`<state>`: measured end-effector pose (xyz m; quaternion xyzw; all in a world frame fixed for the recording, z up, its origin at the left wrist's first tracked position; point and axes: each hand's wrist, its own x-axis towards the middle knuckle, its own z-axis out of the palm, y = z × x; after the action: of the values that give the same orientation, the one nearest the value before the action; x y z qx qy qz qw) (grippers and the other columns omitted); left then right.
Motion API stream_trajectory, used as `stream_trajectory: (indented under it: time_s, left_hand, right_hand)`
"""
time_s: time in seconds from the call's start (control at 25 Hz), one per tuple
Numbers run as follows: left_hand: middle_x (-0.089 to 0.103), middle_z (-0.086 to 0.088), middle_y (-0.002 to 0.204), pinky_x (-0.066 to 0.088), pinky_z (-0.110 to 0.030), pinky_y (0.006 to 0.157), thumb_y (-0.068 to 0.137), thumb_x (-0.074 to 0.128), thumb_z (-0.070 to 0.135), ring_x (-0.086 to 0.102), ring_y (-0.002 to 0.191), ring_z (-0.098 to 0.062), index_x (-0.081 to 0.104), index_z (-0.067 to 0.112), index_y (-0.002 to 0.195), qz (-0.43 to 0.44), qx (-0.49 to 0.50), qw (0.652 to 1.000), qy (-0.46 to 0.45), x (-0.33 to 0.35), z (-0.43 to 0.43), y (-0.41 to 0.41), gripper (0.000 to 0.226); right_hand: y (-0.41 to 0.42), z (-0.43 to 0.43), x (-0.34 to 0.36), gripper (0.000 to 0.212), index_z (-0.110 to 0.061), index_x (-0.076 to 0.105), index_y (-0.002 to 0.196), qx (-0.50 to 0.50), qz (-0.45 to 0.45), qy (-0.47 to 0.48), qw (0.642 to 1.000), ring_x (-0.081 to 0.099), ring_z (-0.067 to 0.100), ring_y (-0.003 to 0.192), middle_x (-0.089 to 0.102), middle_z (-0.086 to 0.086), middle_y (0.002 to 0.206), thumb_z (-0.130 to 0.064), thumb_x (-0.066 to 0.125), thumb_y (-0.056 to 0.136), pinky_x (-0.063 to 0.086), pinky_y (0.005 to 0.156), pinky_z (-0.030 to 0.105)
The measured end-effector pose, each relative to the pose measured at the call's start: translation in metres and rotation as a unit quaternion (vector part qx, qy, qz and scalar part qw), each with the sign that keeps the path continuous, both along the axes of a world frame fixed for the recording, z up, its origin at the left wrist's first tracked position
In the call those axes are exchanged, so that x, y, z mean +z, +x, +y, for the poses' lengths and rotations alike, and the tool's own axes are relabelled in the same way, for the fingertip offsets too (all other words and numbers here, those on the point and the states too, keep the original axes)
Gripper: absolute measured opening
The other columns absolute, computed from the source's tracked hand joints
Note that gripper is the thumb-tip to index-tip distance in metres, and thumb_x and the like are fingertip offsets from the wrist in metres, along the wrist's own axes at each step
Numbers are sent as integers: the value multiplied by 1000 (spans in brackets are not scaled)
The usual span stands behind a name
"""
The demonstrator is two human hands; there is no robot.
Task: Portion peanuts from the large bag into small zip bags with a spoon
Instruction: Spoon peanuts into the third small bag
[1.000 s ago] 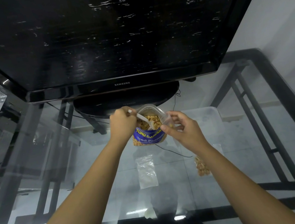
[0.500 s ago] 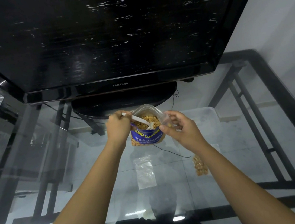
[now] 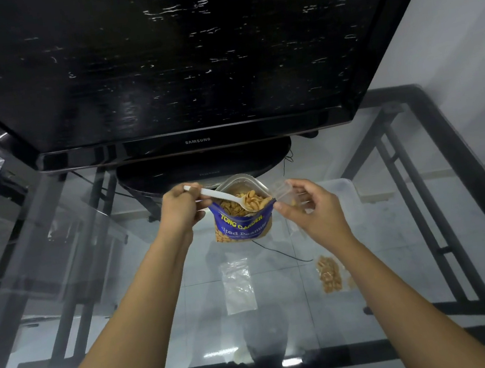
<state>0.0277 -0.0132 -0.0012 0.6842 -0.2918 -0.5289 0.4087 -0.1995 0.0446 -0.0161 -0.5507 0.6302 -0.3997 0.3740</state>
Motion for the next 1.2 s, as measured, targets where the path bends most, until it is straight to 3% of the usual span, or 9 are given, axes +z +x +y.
stream_trajectory:
  time_s: [0.24, 0.48, 0.56, 0.68, 0.76, 0.84, 0.96, 1.04, 1.2]
  left_hand:
    - [59, -4, 70, 44, -18, 47, 96, 45, 12, 59, 50, -3, 58, 13, 86, 55, 43, 998, 0, -3, -4, 27, 16]
    - [58, -1, 63, 40, -12, 39, 96, 44, 11, 57, 44, 0, 58, 14, 80, 60, 40, 996, -52, 29, -12, 35, 21]
    - [61, 4, 56, 39, -12, 39, 96, 45, 12, 58, 47, -1, 59, 16, 79, 47, 20, 996, -74, 44, -13, 32, 22]
    - [61, 2, 64, 41, -10, 43, 94, 48, 14, 59, 56, -4, 60, 19, 76, -44, -51, 989, -135, 67, -8, 20, 21]
    - [63, 3, 67, 43, -10, 49, 93, 51, 18, 61, 57, -3, 60, 22, 76, -151, -114, 962, -200, 85, 1, 9, 20]
    - [64, 3, 64, 44, -14, 53, 92, 53, 22, 61, 58, -4, 60, 23, 78, -262, -176, 911, -265, 100, 12, -3, 16]
    - [55, 6, 54, 35, -14, 48, 91, 55, 24, 51, 52, -8, 63, 19, 83, -352, -258, 836, -333, 112, 25, -15, 13]
    - [56, 6, 53, 35, -13, 49, 91, 56, 27, 51, 52, -7, 64, 18, 84, -364, -269, 816, -360, 119, 27, -15, 14]
    - [65, -8, 63, 39, -22, 55, 90, 55, 27, 56, 58, -20, 64, 18, 83, -365, -235, 810, -394, 137, 29, -9, 14]
  right_hand:
    - [8, -11, 5, 58, -19, 58, 119, 38, 106, -35, 993, 55, 4, 89, 61, -5, 106, -41, 77, 69, 45, 69, 7]
    - [29, -22, 8, 58, -16, 58, 118, 64, 138, -60, 987, 57, 10, 94, 62, -1, 108, -41, 77, 70, 55, 77, 29]
    - [37, -23, 9, 57, -17, 58, 117, 58, 125, -75, 988, 56, 8, 92, 61, -3, 106, -40, 77, 69, 55, 76, 28]
    - [48, -22, 8, 55, -16, 59, 114, 35, 95, -115, 988, 56, 7, 91, 61, -7, 101, -40, 77, 68, 55, 75, 29]
    - [55, -20, 8, 57, -17, 60, 114, 22, 67, -142, 987, 58, 8, 91, 60, -8, 100, -45, 75, 67, 54, 77, 31]
    - [61, -19, 8, 60, -17, 60, 114, 5, 46, -169, 984, 59, 9, 90, 60, -9, 99, -50, 71, 66, 53, 79, 30]
    - [66, -18, 13, 61, -15, 60, 116, -12, 38, -197, 979, 60, 10, 87, 63, -4, 99, -51, 70, 67, 52, 76, 25]
    - [66, -17, 16, 60, -15, 60, 116, -17, 27, -206, 978, 60, 10, 87, 65, -2, 99, -49, 71, 67, 52, 76, 24]
    - [61, -12, 15, 54, -16, 61, 113, -22, -10, -200, 980, 61, 6, 86, 66, -3, 98, -42, 75, 67, 52, 77, 23]
